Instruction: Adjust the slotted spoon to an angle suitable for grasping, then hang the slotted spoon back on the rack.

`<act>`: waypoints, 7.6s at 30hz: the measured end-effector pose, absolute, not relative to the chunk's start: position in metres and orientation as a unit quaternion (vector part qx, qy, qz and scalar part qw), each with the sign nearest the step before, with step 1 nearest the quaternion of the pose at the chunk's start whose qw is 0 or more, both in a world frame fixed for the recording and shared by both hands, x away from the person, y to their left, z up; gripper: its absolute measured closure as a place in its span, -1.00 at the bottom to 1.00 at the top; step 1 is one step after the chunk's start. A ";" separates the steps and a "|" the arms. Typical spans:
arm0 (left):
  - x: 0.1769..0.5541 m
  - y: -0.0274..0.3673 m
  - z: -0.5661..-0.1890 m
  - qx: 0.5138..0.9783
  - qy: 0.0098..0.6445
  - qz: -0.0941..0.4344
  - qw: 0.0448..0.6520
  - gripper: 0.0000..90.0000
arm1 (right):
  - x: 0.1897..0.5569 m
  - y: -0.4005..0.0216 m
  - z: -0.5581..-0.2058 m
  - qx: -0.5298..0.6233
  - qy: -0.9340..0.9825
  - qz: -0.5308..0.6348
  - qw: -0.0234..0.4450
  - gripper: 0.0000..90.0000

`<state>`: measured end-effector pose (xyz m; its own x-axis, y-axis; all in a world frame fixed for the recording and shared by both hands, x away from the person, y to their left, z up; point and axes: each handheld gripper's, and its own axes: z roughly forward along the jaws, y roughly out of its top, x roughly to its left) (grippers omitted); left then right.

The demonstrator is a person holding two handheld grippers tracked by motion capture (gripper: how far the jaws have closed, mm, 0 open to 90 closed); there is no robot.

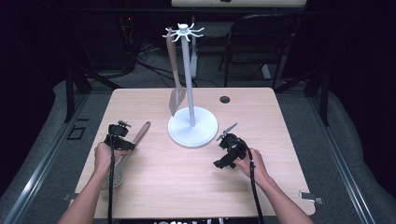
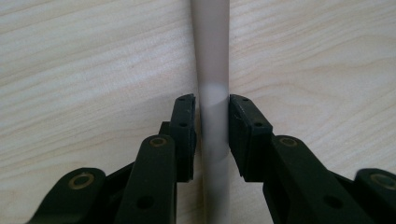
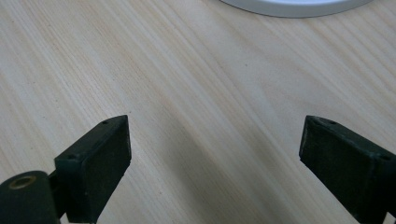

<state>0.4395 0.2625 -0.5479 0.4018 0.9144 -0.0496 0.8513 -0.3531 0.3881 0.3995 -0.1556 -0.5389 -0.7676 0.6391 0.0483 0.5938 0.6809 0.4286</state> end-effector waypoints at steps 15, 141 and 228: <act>0.448 0.249 -0.552 0.825 0.536 0.107 0.144 0.66 | 0.400 -0.156 -0.539 0.336 0.916 0.210 0.054 -0.81; 0.409 0.227 -0.429 0.699 0.409 0.312 0.497 0.68 | 0.402 -0.156 -0.545 0.334 0.919 0.206 0.048 -0.80; 0.437 0.145 -0.343 0.748 0.317 0.282 0.511 0.68 | 0.402 -0.157 -0.546 0.334 0.920 0.201 0.047 -0.80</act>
<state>0.4370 0.1448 -0.3433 0.6394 0.7626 0.0983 0.1861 -0.2775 0.9425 0.4017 -0.1567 -0.5457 -0.7730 0.6326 0.0470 0.5947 0.6969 0.4007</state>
